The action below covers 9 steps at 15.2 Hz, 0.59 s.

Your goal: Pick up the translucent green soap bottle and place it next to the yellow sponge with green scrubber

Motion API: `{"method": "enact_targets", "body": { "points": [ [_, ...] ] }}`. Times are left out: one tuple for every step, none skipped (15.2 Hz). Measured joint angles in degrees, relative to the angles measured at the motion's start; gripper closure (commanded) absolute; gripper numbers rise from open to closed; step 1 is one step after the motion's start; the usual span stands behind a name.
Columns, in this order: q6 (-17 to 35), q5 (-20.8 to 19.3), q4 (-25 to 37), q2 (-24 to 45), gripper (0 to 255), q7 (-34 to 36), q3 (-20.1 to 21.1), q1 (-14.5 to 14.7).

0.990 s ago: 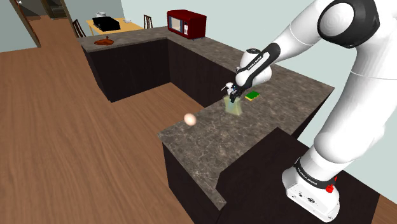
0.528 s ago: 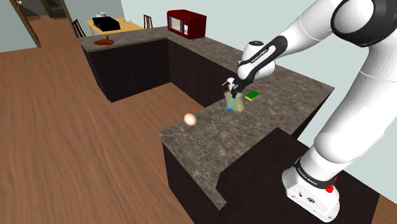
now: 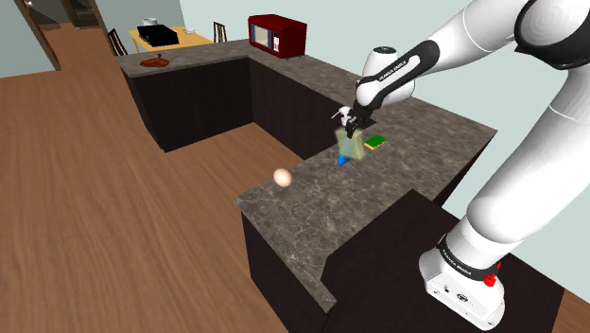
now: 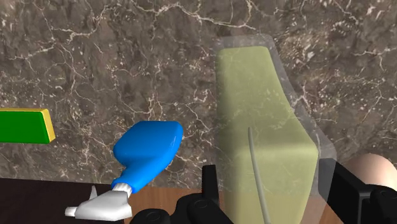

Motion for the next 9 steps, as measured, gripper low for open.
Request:
{"method": "enact_targets", "body": {
  "points": [
    [-0.92, 0.03, 0.40, -0.53, 255, -0.13, -0.01, -0.02],
    [-1.56, 0.03, 0.64, -0.93, 255, -0.17, -0.02, -0.03],
    [-2.29, 0.04, 0.89, -1.40, 255, -0.22, -0.02, -0.02],
    [-3.14, 0.06, 1.17, -1.99, 255, -0.34, -0.04, -0.05],
    [-3.99, 0.05, 1.50, -2.50, 255, -0.32, -0.02, -0.01],
    [-4.52, 0.03, 1.49, -3.05, 255, -0.37, -0.03, -0.02],
    [-5.35, 0.04, 1.92, -3.45, 255, -0.40, -0.01, -0.01],
    [-6.06, 0.07, 2.32, -3.76, 255, -0.50, -0.03, -0.02],
    [-6.78, 0.01, 2.32, -4.49, 255, -0.46, -0.01, 0.00]
  ]
}}
